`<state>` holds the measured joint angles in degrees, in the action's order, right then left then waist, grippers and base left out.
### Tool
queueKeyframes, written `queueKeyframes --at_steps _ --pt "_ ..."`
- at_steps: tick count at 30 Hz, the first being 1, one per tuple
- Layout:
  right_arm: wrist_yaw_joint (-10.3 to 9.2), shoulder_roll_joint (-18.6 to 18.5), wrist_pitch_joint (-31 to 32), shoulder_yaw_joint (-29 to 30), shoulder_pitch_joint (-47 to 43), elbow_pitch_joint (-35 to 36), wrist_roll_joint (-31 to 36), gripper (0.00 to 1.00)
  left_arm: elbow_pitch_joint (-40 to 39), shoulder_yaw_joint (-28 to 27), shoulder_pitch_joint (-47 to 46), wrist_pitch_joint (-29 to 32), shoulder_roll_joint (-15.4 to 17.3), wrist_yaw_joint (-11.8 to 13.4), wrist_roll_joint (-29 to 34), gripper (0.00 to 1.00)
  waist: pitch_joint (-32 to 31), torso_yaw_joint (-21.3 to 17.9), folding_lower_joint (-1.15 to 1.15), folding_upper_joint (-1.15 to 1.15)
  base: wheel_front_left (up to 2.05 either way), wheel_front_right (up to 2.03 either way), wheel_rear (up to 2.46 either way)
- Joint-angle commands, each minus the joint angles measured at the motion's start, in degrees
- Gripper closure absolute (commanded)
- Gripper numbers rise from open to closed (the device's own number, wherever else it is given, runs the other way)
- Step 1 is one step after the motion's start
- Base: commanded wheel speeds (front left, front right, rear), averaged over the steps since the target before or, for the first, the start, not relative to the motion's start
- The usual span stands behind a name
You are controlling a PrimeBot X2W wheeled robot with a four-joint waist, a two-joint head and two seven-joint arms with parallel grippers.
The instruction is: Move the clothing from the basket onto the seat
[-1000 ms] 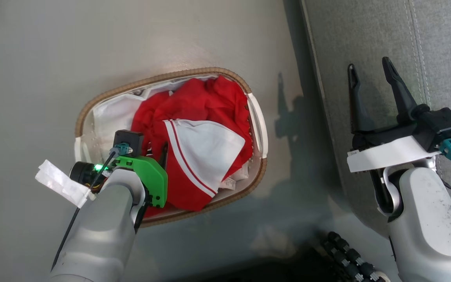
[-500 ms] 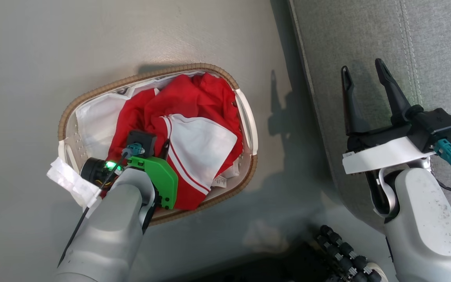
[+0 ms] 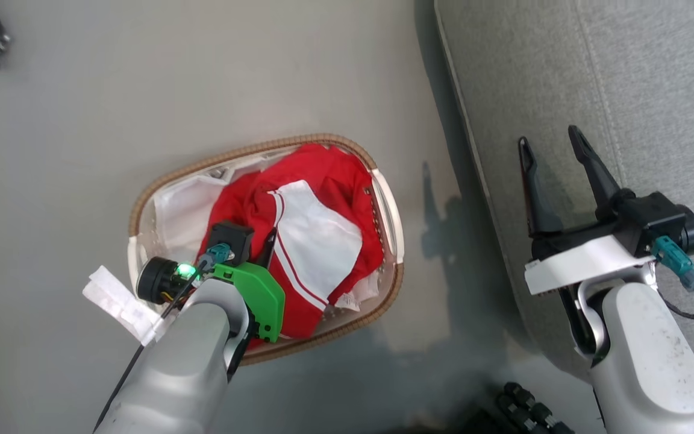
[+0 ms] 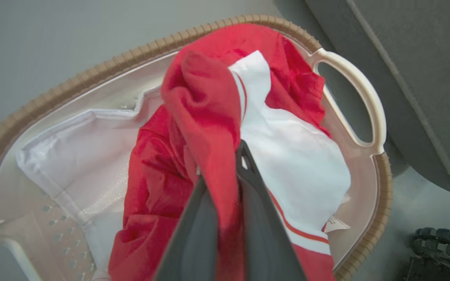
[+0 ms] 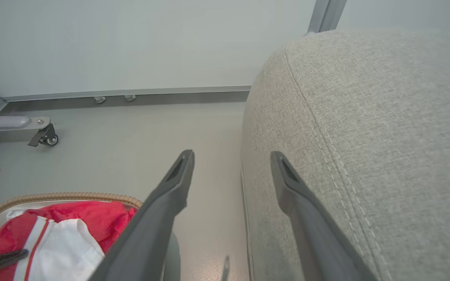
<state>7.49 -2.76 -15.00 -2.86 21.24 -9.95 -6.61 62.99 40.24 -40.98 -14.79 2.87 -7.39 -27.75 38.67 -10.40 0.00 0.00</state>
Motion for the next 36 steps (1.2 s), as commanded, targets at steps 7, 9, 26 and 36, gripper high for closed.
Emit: queueKeyframes --at_steps 7,9,26,36 --pt "0.00 -0.2 -0.3 1.2 -4.7 -1.3 2.3 0.00 -10.6 -0.6 4.9 -0.5 2.8 1.2 4.8 1.00 -13.2 3.6 0.00 0.00 0.00 0.00 0.00" --pt "0.00 -0.2 -0.3 1.5 -6.0 -1.6 2.9 0.00 -13.4 -0.8 5.8 -0.4 3.5 1.3 6.2 1.00 -16.2 4.1 0.00 0.00 0.00 0.00 0.00" --pt "0.00 -0.2 -0.3 1.1 -15.3 -3.3 4.8 0.00 -25.4 2.5 1.4 -0.4 11.0 1.5 16.9 1.00 -33.9 5.9 0.00 0.00 0.00 0.00 0.00" --pt "0.00 -0.2 -0.3 -0.5 -15.7 -2.9 5.8 0.00 -28.8 3.5 -8.6 0.5 13.9 0.5 18.9 1.00 -37.4 6.4 0.00 0.00 0.00 0.00 0.00"
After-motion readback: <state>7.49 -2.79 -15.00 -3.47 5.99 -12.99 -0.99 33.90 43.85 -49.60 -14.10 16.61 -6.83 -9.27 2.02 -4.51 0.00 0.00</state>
